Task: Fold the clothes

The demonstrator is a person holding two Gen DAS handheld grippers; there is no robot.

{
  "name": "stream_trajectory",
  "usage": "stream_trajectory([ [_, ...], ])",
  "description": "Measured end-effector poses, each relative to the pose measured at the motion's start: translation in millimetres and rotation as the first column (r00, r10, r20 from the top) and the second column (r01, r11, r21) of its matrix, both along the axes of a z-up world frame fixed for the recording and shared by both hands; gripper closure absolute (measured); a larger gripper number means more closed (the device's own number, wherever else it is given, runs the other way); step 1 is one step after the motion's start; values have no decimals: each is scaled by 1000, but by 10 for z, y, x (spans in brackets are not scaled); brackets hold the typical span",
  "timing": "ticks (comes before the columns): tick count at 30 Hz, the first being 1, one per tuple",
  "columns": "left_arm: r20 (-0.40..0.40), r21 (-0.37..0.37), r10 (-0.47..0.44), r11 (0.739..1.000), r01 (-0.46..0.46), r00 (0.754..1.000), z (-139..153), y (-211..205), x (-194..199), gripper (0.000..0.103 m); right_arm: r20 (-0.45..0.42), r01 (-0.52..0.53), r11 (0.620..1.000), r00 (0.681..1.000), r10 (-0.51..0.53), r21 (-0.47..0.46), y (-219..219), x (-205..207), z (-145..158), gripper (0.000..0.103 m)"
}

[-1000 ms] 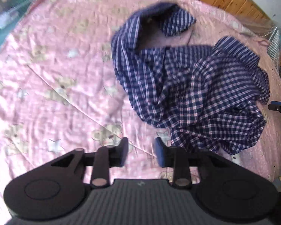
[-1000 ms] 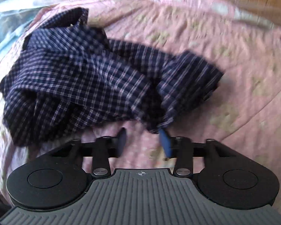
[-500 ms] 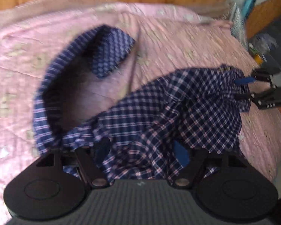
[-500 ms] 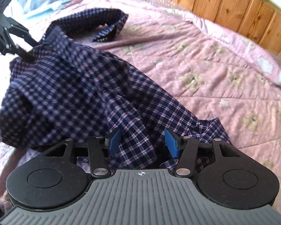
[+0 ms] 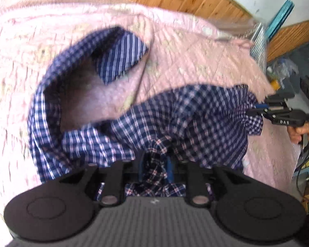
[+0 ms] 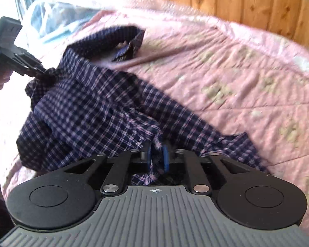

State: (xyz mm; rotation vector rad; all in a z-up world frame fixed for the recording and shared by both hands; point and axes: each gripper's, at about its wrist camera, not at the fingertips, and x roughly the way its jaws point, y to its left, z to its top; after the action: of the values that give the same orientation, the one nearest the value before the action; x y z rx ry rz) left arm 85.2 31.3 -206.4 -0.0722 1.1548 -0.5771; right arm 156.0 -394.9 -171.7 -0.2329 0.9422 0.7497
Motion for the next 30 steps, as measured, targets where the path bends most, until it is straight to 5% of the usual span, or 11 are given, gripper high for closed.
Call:
stream_trajectory([
  [5,21,81,11,997,-13,1000,-124,-155,12,40,-23,-47,999,999,46,-23,135,108,-189,79],
  [7,39,62,33,997,-35,999,-103,-154,28,39,-3,-65,998,998,65,-16,131,77,-139,97],
  [10,31,17,41,999,-42,999,-111,-144,44,38,70,-79,997,994,81,-20,82,-26,0,98],
  [14,1,-2,4,1000,-4,1000,-151,-151,40,63,188,-72,996,979,79,-46,25,-152,237,99],
  [16,21,-15,3,1000,-3,1000,-72,-127,-20,63,282,-65,995,956,85,-80,32,-267,419,99],
  [20,125,-61,-60,996,68,990,151,-108,-156,17,481,-94,955,847,225,-282,158,-801,668,99],
  [23,143,-64,-86,993,96,986,129,-134,-32,17,523,-89,927,804,283,-365,203,-1189,678,99],
  [26,145,-81,-101,990,113,984,113,-181,109,17,516,-58,920,813,269,-388,231,-1389,605,99],
  [28,206,-77,-88,991,106,975,410,-106,20,33,501,-29,925,834,231,-380,236,-1405,554,99],
  [29,236,-75,-81,992,101,968,559,-69,-24,75,492,-11,928,846,207,-371,230,-1397,530,99],
  [30,266,-73,-75,993,97,961,708,-32,-68,94,486,10,935,856,175,-356,213,-1383,520,99],
])
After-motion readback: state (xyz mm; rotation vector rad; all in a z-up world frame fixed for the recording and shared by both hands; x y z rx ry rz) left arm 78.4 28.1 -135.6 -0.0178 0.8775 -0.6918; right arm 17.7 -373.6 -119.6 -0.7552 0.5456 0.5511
